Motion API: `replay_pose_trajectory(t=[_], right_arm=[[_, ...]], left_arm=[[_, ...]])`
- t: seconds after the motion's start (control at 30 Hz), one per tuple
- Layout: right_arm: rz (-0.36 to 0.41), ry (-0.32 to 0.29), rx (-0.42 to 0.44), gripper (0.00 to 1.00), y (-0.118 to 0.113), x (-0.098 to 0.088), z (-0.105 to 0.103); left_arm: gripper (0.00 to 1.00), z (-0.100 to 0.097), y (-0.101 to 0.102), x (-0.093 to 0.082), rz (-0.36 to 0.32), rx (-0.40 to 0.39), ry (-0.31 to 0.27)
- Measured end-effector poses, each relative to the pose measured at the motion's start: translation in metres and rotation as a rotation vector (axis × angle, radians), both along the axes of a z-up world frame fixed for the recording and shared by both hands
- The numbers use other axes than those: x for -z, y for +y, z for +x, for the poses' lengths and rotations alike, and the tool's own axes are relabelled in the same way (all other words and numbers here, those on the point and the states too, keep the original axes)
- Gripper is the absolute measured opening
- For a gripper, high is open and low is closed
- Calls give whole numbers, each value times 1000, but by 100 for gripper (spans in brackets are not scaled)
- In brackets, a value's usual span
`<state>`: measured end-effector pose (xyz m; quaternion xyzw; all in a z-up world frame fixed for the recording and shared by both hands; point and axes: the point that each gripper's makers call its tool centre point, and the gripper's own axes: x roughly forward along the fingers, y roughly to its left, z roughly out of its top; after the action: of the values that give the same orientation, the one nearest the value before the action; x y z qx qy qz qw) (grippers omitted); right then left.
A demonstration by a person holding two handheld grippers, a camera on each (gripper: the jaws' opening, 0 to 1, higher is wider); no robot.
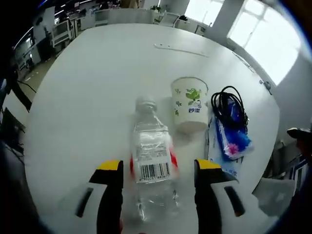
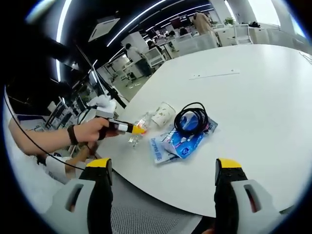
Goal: Arrange the tabletop items into an orderly group along one side of the table until the central work area is clear of visible clutter.
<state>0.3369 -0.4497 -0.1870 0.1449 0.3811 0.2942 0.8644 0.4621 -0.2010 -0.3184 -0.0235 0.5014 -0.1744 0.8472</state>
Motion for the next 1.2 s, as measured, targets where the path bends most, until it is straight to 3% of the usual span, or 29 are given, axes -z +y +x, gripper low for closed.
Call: replay_pose_trajectory(t=[0.3, 0.47, 0.83, 1.0, 1.2], right_arm=[[-1, 3, 10, 87, -5, 2, -1], [-1, 7, 13, 87, -7, 3, -2], [3, 7, 13, 87, -6, 4, -2], [0, 7, 7, 87, -5, 4, -2], [1, 8, 7, 87, -5, 4, -2]], left_arm=[[56, 7, 0, 8, 31, 11, 32], [45, 5, 0, 12, 57, 39, 40], [39, 3, 2, 11, 44, 57, 53], [38, 1, 6, 9, 6, 37, 54], [37, -3, 11, 8, 16, 41, 45]])
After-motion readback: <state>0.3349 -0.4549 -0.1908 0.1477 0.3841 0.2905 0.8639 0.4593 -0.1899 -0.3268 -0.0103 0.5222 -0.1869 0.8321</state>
